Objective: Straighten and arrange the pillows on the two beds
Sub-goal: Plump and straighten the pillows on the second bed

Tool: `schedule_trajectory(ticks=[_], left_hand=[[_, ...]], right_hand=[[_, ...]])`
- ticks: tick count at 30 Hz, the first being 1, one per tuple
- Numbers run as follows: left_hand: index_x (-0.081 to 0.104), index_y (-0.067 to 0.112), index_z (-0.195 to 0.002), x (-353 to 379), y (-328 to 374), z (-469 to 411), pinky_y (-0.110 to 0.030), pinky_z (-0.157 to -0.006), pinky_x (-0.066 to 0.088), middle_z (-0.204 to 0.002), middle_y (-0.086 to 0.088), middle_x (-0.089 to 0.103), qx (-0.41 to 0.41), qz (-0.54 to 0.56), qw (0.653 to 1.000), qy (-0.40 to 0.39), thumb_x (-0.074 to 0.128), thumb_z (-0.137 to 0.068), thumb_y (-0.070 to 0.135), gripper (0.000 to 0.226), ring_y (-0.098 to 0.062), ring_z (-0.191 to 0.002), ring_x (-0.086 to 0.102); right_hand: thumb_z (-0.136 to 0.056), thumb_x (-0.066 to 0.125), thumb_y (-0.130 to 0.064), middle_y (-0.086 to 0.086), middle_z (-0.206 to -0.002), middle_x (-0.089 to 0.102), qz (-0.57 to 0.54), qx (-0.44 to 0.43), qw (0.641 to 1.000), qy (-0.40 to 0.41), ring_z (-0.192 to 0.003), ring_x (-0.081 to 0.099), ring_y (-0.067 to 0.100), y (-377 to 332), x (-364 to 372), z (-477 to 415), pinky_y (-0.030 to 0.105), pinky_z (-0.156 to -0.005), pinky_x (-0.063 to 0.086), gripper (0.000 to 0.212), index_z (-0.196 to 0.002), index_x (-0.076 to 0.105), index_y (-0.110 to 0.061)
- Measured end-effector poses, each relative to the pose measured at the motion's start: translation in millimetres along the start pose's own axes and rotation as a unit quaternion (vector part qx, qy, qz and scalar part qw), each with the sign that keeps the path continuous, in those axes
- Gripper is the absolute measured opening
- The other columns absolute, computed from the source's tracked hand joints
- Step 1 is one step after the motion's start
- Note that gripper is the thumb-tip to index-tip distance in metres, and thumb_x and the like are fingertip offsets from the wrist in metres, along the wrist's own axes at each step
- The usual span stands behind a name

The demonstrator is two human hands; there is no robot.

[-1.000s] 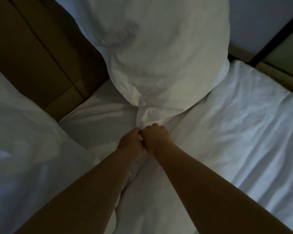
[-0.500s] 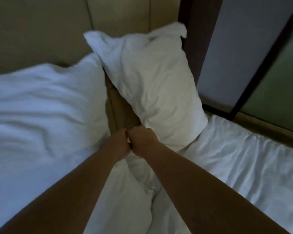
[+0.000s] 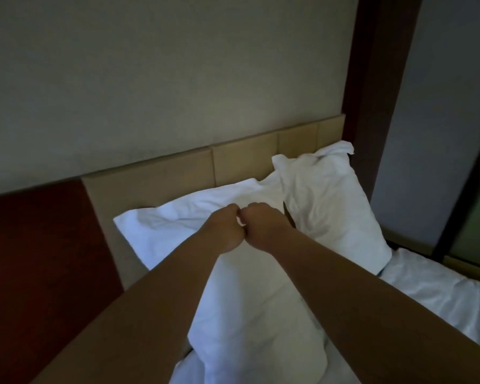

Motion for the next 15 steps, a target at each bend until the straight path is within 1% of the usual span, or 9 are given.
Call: schedule_trajectory(ticks=[2, 5, 8, 11, 13, 15], left_hand=[[0.055, 0.008, -0.107, -13, -7, 10, -0.032, -0.077, 0.046, -0.110, -0.015, 0.063, 0.008, -0.022, 1.000, 0.000, 0.050, -0.091, 0.006, 0.017, -0.030, -0.100, 0.061], [0.054, 0.009, -0.115, -22, -18, 15, -0.025, -0.071, 0.041, -0.107, -0.012, 0.065, 0.023, -0.034, 0.999, -0.004, 0.054, -0.090, 0.010, 0.025, -0.020, -0.085, 0.056], [0.053, 0.012, -0.118, -21, -26, 8, -0.024, -0.071, 0.042, -0.106, -0.010, 0.066, 0.019, -0.025, 0.999, -0.008, 0.055, -0.090, 0.010, 0.028, -0.017, -0.082, 0.053], [0.050, 0.014, -0.125, -13, -25, 2, -0.025, -0.075, 0.046, -0.107, -0.009, 0.066, 0.017, -0.013, 1.000, -0.017, 0.052, -0.090, 0.009, 0.036, -0.019, -0.088, 0.058], [0.047, 0.015, -0.132, -5, -23, 2, -0.029, -0.084, 0.050, -0.111, -0.008, 0.064, 0.020, -0.027, 0.999, -0.024, 0.051, -0.090, 0.010, 0.042, -0.023, -0.099, 0.060], [0.043, 0.017, -0.137, 2, -25, -1, -0.031, -0.090, 0.050, -0.117, -0.007, 0.061, 0.021, -0.046, 0.998, -0.022, 0.051, -0.091, 0.014, 0.046, -0.023, -0.106, 0.059]], right_hand=[[-0.091, 0.049, -0.016, 0.009, -0.115, 0.059, 0.011, 0.000, 1.000, -0.008, -0.109, 0.057, 0.027, -18, -5, 1, 0.037, -0.088, 0.049, 0.036, -0.127, 0.056, -0.017], [-0.092, 0.050, -0.016, 0.008, -0.112, 0.059, 0.040, -0.003, 0.999, -0.024, -0.107, 0.057, 0.025, -33, -5, -4, 0.035, -0.087, 0.049, 0.033, -0.125, 0.057, -0.016], [-0.093, 0.049, -0.017, 0.008, -0.112, 0.058, 0.039, 0.000, 0.999, -0.036, -0.106, 0.056, 0.025, -33, -2, -11, 0.036, -0.087, 0.048, 0.033, -0.125, 0.055, -0.015], [-0.093, 0.049, -0.018, 0.007, -0.115, 0.057, 0.022, 0.013, 0.998, -0.050, -0.110, 0.055, 0.025, -21, 5, -13, 0.036, -0.089, 0.046, 0.035, -0.127, 0.054, -0.018], [-0.092, 0.049, -0.016, 0.006, -0.118, 0.057, 0.008, 0.031, 0.998, -0.057, -0.112, 0.054, 0.024, -9, 10, -13, 0.035, -0.090, 0.045, 0.035, -0.126, 0.055, -0.019], [-0.092, 0.050, -0.015, 0.006, -0.118, 0.056, 0.001, 0.038, 0.997, -0.061, -0.111, 0.054, 0.024, -2, 16, -19, 0.033, -0.091, 0.045, 0.032, -0.123, 0.057, -0.017]])
Point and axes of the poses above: each hand's wrist, its own z-axis away from the middle knuckle, its own x-axis out of the palm, y = z × x, the point moved 9 cm from there along -z, towards the middle knuckle
